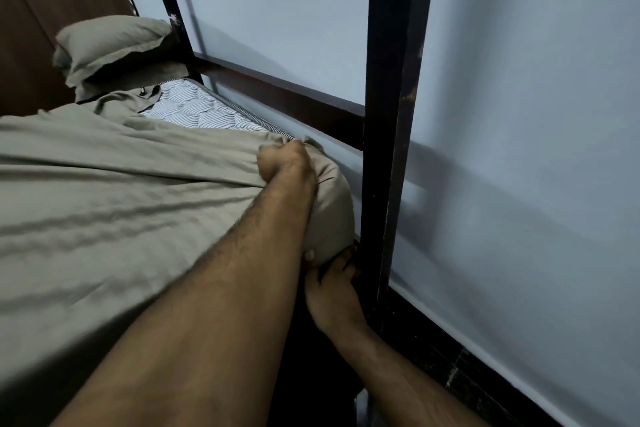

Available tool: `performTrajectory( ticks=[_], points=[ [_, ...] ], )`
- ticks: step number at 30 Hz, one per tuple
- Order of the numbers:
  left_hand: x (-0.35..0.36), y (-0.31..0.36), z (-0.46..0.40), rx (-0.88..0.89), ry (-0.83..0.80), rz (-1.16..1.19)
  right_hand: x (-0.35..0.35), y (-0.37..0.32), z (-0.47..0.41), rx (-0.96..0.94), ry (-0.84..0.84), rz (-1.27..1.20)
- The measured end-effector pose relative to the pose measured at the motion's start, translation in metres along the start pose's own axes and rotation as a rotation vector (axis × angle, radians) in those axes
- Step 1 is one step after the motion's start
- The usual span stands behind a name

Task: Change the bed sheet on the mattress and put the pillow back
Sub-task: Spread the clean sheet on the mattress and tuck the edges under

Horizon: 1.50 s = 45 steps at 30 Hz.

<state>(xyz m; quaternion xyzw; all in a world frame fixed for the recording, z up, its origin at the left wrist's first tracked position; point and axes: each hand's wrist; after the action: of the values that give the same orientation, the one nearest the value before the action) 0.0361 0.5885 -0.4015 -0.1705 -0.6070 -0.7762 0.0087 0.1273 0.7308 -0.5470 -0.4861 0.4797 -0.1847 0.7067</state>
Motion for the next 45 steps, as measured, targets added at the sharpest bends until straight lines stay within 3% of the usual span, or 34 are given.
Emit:
performTrajectory(
  ticks=[2,4,14,18,23,27,30,32,34,37,42,45],
  points=[
    [-0.006,0.009,0.004,-0.041,-0.237,-0.177,-0.002,-0.004,0.002,0.002,0.022,-0.001],
    [-0.014,0.016,0.006,-0.101,-0.369,-0.114,-0.004,-0.006,0.004,0.020,0.014,-0.010],
    [-0.088,0.027,0.046,0.098,-0.477,0.180,0.010,-0.007,0.006,0.241,0.015,-0.215],
    [-0.132,0.030,0.079,0.209,-0.538,0.078,0.033,-0.018,0.028,0.264,0.050,-0.251],
    [-0.207,0.007,0.117,0.380,-0.672,-0.249,0.050,-0.015,0.053,0.197,0.039,-0.146],
    [-0.273,-0.036,0.118,0.463,-0.623,-0.522,0.036,-0.020,0.028,0.377,0.148,-0.509],
    [-0.310,-0.058,0.118,0.502,-0.542,-0.610,0.024,-0.023,0.013,0.415,0.222,-0.632],
    [-0.317,-0.057,0.125,0.623,-0.520,-0.681,0.031,-0.012,0.002,0.420,0.242,-0.694],
    [-0.310,-0.038,0.136,0.835,-0.506,-0.778,0.049,0.026,-0.032,0.423,0.284,-0.733],
    [-0.277,0.002,0.143,1.168,-0.423,-1.003,0.050,0.025,-0.039,0.435,0.337,-0.866],
    [-0.219,0.025,0.112,1.109,-0.310,-1.394,0.023,-0.029,-0.010,0.445,0.288,-1.037],
    [-0.200,0.022,0.099,1.185,-0.283,-1.548,0.016,-0.028,-0.014,0.457,0.235,-1.008]
  ],
)
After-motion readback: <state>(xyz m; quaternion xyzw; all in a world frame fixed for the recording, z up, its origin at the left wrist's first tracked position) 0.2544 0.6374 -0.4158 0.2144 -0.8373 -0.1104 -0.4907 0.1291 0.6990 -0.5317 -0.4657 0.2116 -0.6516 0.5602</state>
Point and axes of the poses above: each hand's wrist, its own z-axis away from the middle knuckle, its own x-axis out of the palm, y = z × x, and after that the axes turned 2 degrees about -x, right-handed
